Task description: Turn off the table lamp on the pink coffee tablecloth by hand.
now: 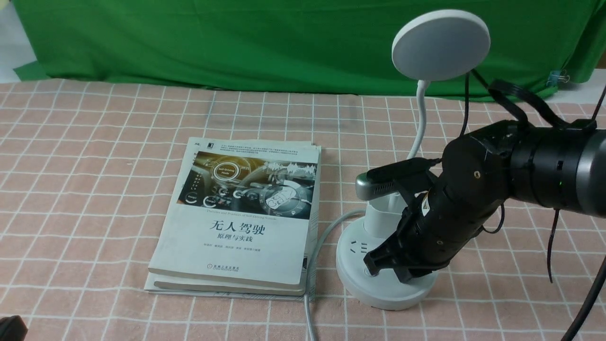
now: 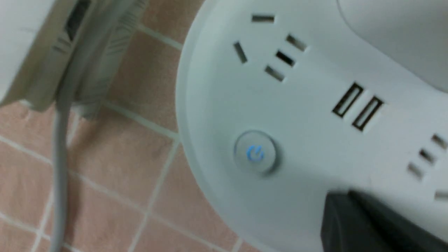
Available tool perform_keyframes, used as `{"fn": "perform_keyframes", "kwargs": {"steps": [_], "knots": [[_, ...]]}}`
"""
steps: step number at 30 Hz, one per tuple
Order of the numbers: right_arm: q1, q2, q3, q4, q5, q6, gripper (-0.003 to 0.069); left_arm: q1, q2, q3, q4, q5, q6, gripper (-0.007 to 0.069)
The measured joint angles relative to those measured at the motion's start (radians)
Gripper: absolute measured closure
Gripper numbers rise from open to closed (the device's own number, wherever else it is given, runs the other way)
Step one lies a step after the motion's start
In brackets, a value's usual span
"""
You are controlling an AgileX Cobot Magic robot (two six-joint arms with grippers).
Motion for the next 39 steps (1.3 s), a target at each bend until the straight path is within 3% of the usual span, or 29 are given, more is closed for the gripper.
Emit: {"fn": "perform_keyframes", "kwargs": {"steps": [15,29,39], "knots": [[0.0,-0.105,0.005,0.001,0.002,-0.003,0.0616,0.0,0.0,0.0,0.0,0.0,0.0,0.0618],[0.0,-0.005,-0.001,0.001,0.002,-0.029,0.0616,0.0,0.0,0.0,0.0,0.0,0.0,0.0618],[0.0,-0.116,0.005,0.001,0.009,-0.03,0.0616,0.0,0.0,0.0,0.0,0.0,0.0,0.0618]]}}
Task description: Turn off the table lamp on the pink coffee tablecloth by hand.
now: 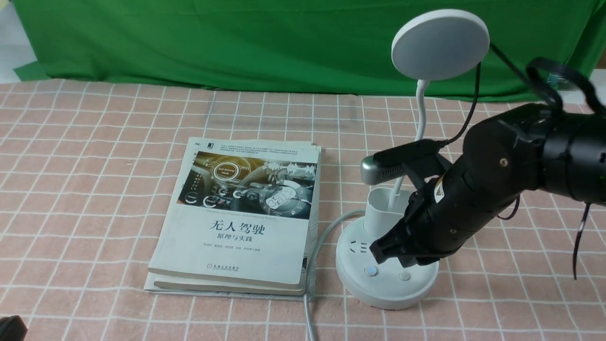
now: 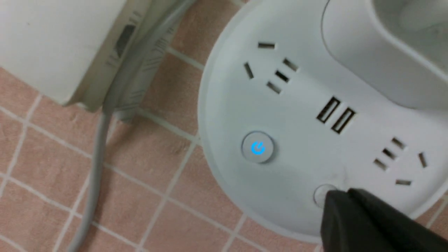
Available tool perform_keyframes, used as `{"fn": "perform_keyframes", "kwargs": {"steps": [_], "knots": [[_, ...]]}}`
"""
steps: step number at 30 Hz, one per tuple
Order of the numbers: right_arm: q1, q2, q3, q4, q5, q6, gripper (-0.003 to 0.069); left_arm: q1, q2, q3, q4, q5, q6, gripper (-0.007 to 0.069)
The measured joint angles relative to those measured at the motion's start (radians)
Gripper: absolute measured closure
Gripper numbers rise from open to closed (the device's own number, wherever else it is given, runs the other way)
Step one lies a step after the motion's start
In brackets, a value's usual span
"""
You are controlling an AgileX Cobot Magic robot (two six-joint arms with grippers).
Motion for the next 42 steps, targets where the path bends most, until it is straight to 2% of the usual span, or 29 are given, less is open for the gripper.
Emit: {"fn": "perform_keyframes", "kwargs": {"steps": [9,23,31,35,37,41,42], "knots": [[0.0,-0.041,0.012,0.0,0.022,-0.007,0.0616,0.0,0.0,0.0,0.0,0.0,0.0,0.0618],[0.0,-0.563,0.236,0.0,0.11,-0.019,0.0609,0.0,0.0,0.0,0.0,0.0,0.0,0.0618],[0.0,-0.706,0.238,-0.005,0.063,-0.019,0.0583,0.0,0.0,0.0,0.0,0.0,0.0,0.0618],[-0.001,-0.749,0.251,-0.027,0.054,-0.019,0.0621,0.0,0.0,0.0,0.0,0.0,0.0,0.0618],[-0.012,-0.773,0.277,-0.042,0.036,-0.019,0.0622,0.0,0.0,0.0,0.0,0.0,0.0,0.0618],[-0.141,-0.92,0.464,-0.055,-0.125,-0.019,0.0622,0.0,0.0,0.0,0.0,0.0,0.0,0.0618],[-0.141,-0.92,0.476,-0.056,-0.125,-0.019,0.0622,0.0,0.0,0.0,0.0,0.0,0.0,0.0618]]}}
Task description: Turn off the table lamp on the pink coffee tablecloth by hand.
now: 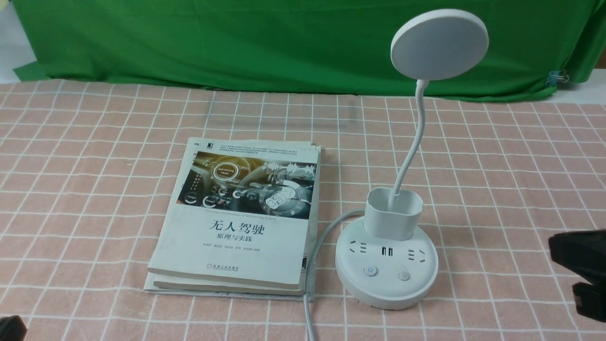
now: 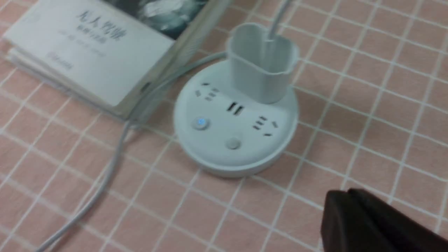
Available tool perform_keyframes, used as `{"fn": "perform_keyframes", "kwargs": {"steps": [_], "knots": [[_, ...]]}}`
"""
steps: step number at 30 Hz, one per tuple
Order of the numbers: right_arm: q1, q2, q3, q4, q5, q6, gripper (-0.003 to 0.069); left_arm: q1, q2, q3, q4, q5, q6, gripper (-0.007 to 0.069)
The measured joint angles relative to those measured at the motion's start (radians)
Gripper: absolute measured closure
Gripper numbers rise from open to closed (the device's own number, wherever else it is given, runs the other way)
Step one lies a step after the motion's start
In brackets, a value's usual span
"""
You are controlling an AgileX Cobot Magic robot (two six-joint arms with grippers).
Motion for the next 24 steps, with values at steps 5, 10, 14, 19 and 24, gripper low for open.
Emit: {"fn": "perform_keyframes", "kwargs": {"steps": [5,10,14,19,24], "knots": [[-0.175,-0.251,0.336,-0.005,-0.288,0.0,0.062,0.0,0.0,0.0,0.0,0.0,0.0,0.0618],[-0.252,-0.495,0.558,-0.009,-0.389,-0.005,0.0618,0.0,0.0,0.0,0.0,0.0,0.0,0.0618],[-0.289,-0.655,0.656,-0.012,-0.395,-0.031,0.0619,0.0,0.0,0.0,0.0,0.0,0.0,0.0618],[-0.304,-0.749,0.658,-0.013,-0.315,-0.04,0.0619,0.0,0.0,0.0,0.0,0.0,0.0,0.0618],[-0.313,-0.766,0.658,-0.014,-0.284,-0.078,0.0615,0.0,0.0,0.0,0.0,-0.002,0.0,0.0618]]}}
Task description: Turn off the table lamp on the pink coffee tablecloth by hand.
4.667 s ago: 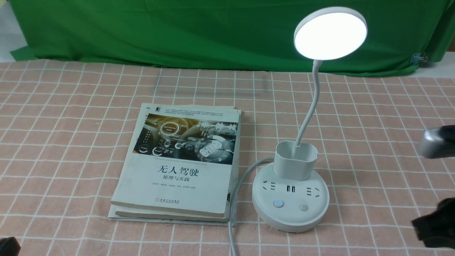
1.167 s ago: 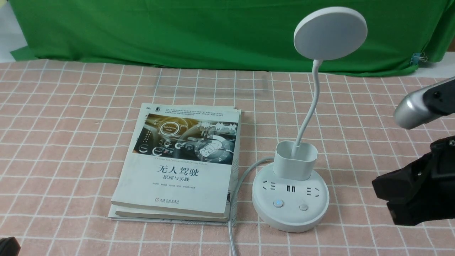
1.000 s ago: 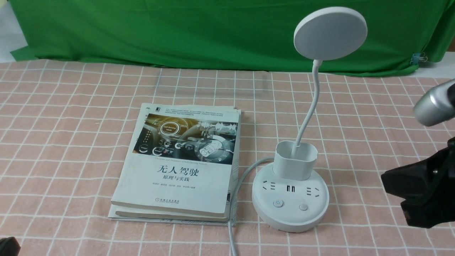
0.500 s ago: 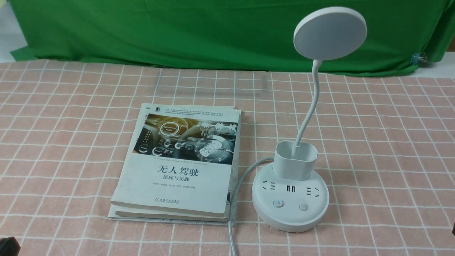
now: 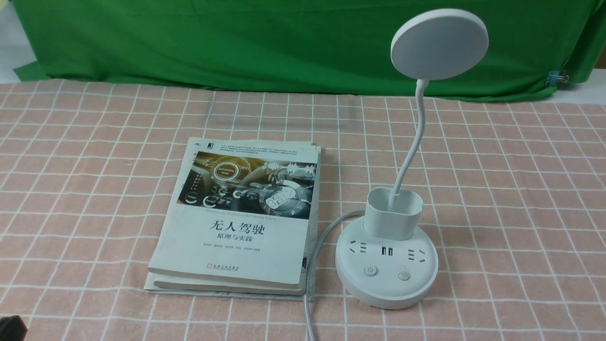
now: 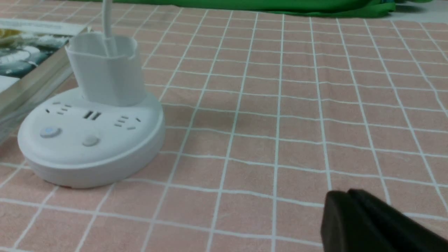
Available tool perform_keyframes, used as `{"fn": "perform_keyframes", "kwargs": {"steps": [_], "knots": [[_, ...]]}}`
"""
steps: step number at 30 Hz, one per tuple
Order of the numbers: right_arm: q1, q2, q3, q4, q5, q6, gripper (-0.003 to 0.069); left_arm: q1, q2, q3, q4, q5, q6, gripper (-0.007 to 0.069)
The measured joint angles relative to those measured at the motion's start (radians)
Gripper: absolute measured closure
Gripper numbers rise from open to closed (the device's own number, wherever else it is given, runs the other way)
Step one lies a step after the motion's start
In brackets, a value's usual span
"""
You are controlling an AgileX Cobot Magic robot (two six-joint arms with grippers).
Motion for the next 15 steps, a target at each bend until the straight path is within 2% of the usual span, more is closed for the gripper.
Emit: {"fn": "perform_keyframes", "kwargs": {"steps": [15], "knots": [[-0.006,0.0,0.0,0.0,0.004,-0.006,0.0601,0.0,0.0,0.0,0.0,-0.001,0.0,0.0618]]}}
